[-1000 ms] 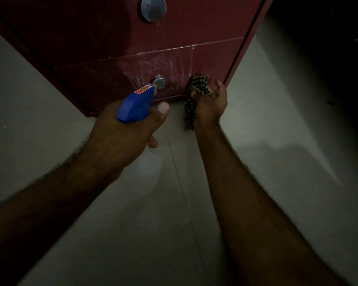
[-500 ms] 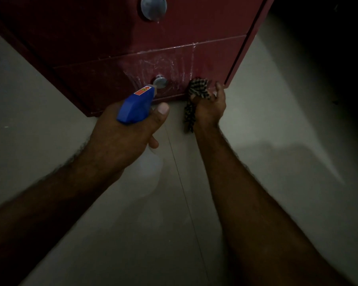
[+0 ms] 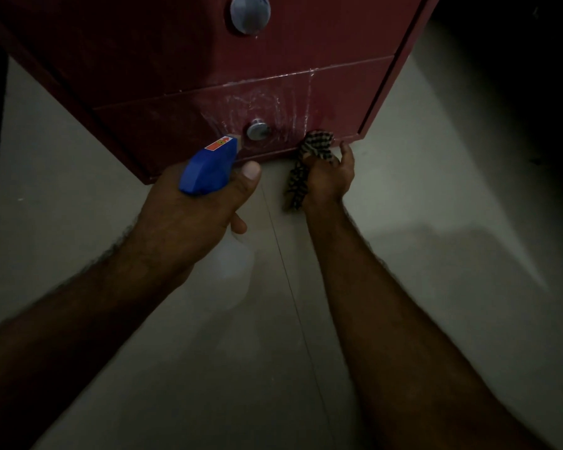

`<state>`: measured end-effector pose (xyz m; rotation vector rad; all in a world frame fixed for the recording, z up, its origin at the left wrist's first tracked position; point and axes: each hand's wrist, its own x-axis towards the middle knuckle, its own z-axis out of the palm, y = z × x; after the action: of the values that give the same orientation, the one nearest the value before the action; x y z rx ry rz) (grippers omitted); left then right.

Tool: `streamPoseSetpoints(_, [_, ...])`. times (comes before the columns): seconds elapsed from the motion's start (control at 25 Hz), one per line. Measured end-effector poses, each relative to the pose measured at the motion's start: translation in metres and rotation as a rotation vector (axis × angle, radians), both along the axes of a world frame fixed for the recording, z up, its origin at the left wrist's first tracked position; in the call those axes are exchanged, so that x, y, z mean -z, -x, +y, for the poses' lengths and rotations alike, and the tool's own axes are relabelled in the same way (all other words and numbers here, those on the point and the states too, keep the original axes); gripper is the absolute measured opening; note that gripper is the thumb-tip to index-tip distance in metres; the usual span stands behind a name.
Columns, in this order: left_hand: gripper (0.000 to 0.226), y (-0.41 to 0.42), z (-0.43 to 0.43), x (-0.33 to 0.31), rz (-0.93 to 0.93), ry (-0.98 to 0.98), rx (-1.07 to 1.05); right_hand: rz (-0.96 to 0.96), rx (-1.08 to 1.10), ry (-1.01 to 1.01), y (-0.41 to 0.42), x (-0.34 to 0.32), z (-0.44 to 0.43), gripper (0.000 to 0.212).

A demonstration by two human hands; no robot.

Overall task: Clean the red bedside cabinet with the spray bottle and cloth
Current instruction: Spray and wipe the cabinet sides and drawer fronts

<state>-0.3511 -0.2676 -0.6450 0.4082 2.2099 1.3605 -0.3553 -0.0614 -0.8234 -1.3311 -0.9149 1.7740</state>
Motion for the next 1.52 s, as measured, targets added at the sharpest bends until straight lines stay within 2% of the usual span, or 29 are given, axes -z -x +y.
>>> streamPoseSetpoints(0.2, [0.021,-0.001,-0.001,-0.002,0.02,0.007,0.015,0.133,0.028,0.196,0.005,-0.018,-0.001,0.085])
streamPoseSetpoints(0.32, [0.018,-0.002,-0.002,-0.003,0.037,-0.012,0.022,0.223,-0.016,0.173,0.002,-0.025,-0.012,0.086])
streamPoseSetpoints(0.52, [0.017,-0.005,-0.004,-0.008,0.044,-0.022,0.029,0.165,0.02,0.233,0.01,-0.029,-0.019,0.081])
streamPoseSetpoints(0.68, [0.015,-0.006,-0.008,-0.012,0.045,0.002,0.028,0.207,-0.04,0.178,0.009,-0.032,-0.027,0.089])
streamPoseSetpoints(0.84, [0.02,-0.005,-0.012,-0.016,0.058,0.0,0.013,0.167,0.012,0.273,0.012,-0.033,-0.03,0.083])
streamPoseSetpoints(1.0, [0.025,-0.003,-0.015,-0.018,0.06,0.01,0.008,0.209,-0.028,0.223,0.009,-0.03,-0.035,0.086])
streamPoseSetpoints(1.24, [0.024,-0.004,-0.018,-0.02,0.063,-0.012,-0.021,0.181,-0.014,0.296,0.02,-0.039,-0.046,0.076])
streamPoseSetpoints(1.36, [0.022,-0.004,-0.019,-0.017,0.052,-0.023,-0.018,0.24,-0.041,0.292,0.017,-0.038,-0.053,0.076])
streamPoseSetpoints(1.52, [0.025,-0.004,-0.016,-0.02,0.043,-0.005,-0.018,0.193,0.002,0.298,0.014,-0.045,-0.043,0.08])
